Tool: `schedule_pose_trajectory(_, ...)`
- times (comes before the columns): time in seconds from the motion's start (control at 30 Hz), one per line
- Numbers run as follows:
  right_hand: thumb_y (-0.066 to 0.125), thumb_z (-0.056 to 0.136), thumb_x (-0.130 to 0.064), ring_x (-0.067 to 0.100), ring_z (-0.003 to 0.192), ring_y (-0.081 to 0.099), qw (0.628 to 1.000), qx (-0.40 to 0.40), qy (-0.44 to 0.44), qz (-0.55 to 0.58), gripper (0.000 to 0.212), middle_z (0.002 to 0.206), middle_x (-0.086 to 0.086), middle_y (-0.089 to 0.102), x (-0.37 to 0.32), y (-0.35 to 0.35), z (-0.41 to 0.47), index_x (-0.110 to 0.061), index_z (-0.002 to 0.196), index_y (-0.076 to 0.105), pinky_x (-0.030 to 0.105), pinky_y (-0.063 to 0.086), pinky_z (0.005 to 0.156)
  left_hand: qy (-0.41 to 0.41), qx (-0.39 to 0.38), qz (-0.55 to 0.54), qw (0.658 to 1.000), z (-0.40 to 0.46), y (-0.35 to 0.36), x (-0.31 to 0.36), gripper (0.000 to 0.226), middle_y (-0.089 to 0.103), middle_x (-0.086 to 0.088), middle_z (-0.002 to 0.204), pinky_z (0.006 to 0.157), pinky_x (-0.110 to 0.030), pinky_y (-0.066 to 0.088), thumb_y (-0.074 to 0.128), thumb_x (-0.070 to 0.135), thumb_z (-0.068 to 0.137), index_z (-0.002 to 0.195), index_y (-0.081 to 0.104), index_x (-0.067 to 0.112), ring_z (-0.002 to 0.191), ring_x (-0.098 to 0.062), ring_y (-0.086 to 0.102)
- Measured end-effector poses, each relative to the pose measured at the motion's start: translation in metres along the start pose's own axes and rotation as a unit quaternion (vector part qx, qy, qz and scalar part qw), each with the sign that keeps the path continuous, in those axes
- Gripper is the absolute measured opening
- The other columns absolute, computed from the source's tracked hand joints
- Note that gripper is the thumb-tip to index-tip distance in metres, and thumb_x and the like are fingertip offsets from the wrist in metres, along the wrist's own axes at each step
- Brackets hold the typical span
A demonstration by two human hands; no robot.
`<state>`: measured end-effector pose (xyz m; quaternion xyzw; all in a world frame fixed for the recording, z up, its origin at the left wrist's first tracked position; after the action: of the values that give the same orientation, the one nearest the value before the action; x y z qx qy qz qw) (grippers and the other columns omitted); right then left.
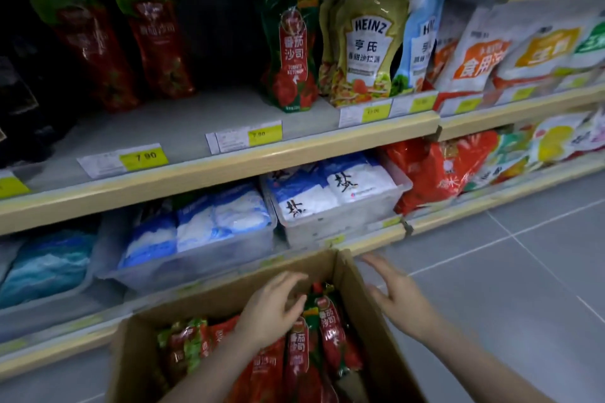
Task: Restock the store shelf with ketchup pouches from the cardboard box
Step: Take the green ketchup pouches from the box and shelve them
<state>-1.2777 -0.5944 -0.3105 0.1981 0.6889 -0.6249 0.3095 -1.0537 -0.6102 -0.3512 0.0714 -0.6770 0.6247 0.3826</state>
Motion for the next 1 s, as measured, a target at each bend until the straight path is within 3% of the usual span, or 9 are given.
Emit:
schedule_pose_trajectory(0.13, 0.053, 0.09, -0.016, 0.007, 0.126, 0.044, 0.999, -0.03, 0.029, 0.027, 0.058, 0.138, -0.009, 0.044, 0.015, 0.028, -0.01, -0.03, 0.141, 0.029, 0.002, 0.025, 0.099, -0.046, -0.086, 0.034, 0.995, -0.007, 0.048, -0.034, 0.039, 0.053, 0.012, 0.124, 0.094, -0.023, 0.042, 0.048, 0.04, 0.09, 0.127, 0.049, 0.029, 0.115, -0.007, 0.051)
schedule_pose_trajectory(0.23, 0.05, 0.091, -0.021, 0.004, 0.125, 0.042, 0.997, -0.038, 0.059, 0.037, 0.065, 0.142, -0.013, 0.039, 0.023, 0.047, -0.012, -0.044, 0.141, 0.015, 0.012, 0.03, 0.104, -0.067, -0.105, 0.06, 0.99, -0.002, 0.064, -0.057, 0.045, 0.053, 0.009, 0.127, 0.098, -0.024, 0.038, 0.049, 0.047, 0.089, 0.129, 0.048, 0.027, 0.118, -0.008, 0.048)
schedule_pose_trajectory(0.33, 0.051, 0.091, -0.024, -0.009, 0.115, 0.04, 0.997, -0.021, 0.065, 0.032, 0.07, 0.134, -0.022, 0.04, 0.028, 0.049, -0.011, -0.059, 0.135, 0.009, -0.005, 0.024, 0.093, -0.091, -0.13, 0.113, 0.981, 0.005, 0.075, -0.073, 0.054, 0.053, 0.005, 0.131, 0.1, -0.03, 0.035, 0.045, 0.055, 0.088, 0.132, 0.045, 0.023, 0.121, -0.013, 0.046)
schedule_pose_trajectory(0.4, 0.052, 0.09, -0.025, -0.012, 0.111, 0.039, 0.997, -0.023, 0.073, 0.026, 0.073, 0.13, -0.023, 0.04, 0.031, 0.052, -0.01, -0.063, 0.132, 0.006, -0.009, 0.023, 0.089, -0.104, -0.17, 0.171, 0.965, 0.008, 0.086, -0.081, 0.064, 0.05, 0.004, 0.134, 0.101, -0.033, 0.03, 0.04, 0.064, 0.085, 0.134, 0.042, 0.022, 0.124, -0.015, 0.042)
schedule_pose_trajectory(0.5, 0.052, 0.091, -0.025, 0.001, 0.12, 0.047, 0.996, -0.028, 0.079, 0.028, 0.072, 0.138, -0.012, 0.045, 0.031, 0.055, -0.01, -0.057, 0.137, 0.007, 0.013, 0.035, 0.101, -0.118, -0.205, 0.195, 0.952, 0.013, 0.099, -0.083, 0.082, 0.046, 0.002, 0.139, 0.101, -0.036, 0.026, 0.038, 0.074, 0.077, 0.139, 0.035, 0.021, 0.126, -0.017, 0.038)
schedule_pose_trajectory(0.63, 0.052, 0.091, -0.024, 0.008, 0.12, 0.051, 0.997, -0.021, 0.074, 0.018, 0.072, 0.138, -0.007, 0.048, 0.031, 0.056, -0.01, -0.055, 0.137, 0.005, 0.023, 0.041, 0.102, -0.135, -0.208, 0.179, 0.952, 0.017, 0.104, -0.078, 0.085, 0.045, 0.005, 0.14, 0.096, -0.037, 0.024, 0.045, 0.076, 0.072, 0.14, 0.034, 0.025, 0.126, -0.016, 0.038)
schedule_pose_trajectory(0.77, 0.051, 0.092, -0.024, 0.01, 0.125, 0.048, 0.997, -0.026, 0.07, 0.023, 0.072, 0.141, -0.006, 0.045, 0.03, 0.056, -0.009, -0.054, 0.138, 0.005, 0.031, 0.041, 0.105, -0.154, -0.2, 0.132, 0.959, 0.019, 0.102, -0.075, 0.088, 0.05, 0.01, 0.132, 0.093, -0.035, 0.024, 0.054, 0.08, 0.059, 0.131, 0.045, 0.031, 0.12, -0.013, 0.041)
schedule_pose_trajectory(0.9, 0.05, 0.092, -0.025, 0.01, 0.125, 0.048, 0.997, -0.021, 0.07, 0.015, 0.072, 0.141, -0.007, 0.045, 0.032, 0.056, -0.009, -0.057, 0.135, 0.003, 0.03, 0.042, 0.104, -0.161, -0.205, 0.07, 0.963, 0.018, 0.098, -0.073, 0.078, 0.053, 0.011, 0.125, 0.095, -0.035, 0.025, 0.059, 0.077, 0.057, 0.121, 0.053, 0.032, 0.117, -0.013, 0.041)
schedule_pose_trajectory(1.0, 0.05, 0.092, -0.026, 0.011, 0.123, 0.049, 0.997, -0.017, 0.072, 0.007, 0.07, 0.14, -0.006, 0.046, 0.032, 0.056, -0.009, -0.055, 0.137, 0.004, 0.027, 0.041, 0.102, -0.171, -0.196, -0.026, 0.965, 0.017, 0.092, -0.069, 0.06, 0.056, 0.009, 0.113, 0.099, -0.037, 0.032, 0.063, 0.072, 0.061, 0.108, 0.051, 0.036, 0.118, -0.022, 0.043)
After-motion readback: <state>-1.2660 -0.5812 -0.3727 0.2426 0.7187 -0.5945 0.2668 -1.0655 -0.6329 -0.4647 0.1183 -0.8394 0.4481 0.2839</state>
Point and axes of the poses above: each hand's wrist, its own z-axis towards the middle knuckle, its own y-axis out of the palm, x = y × z, the point moved 4 cm from there along z, towards the middle knuckle
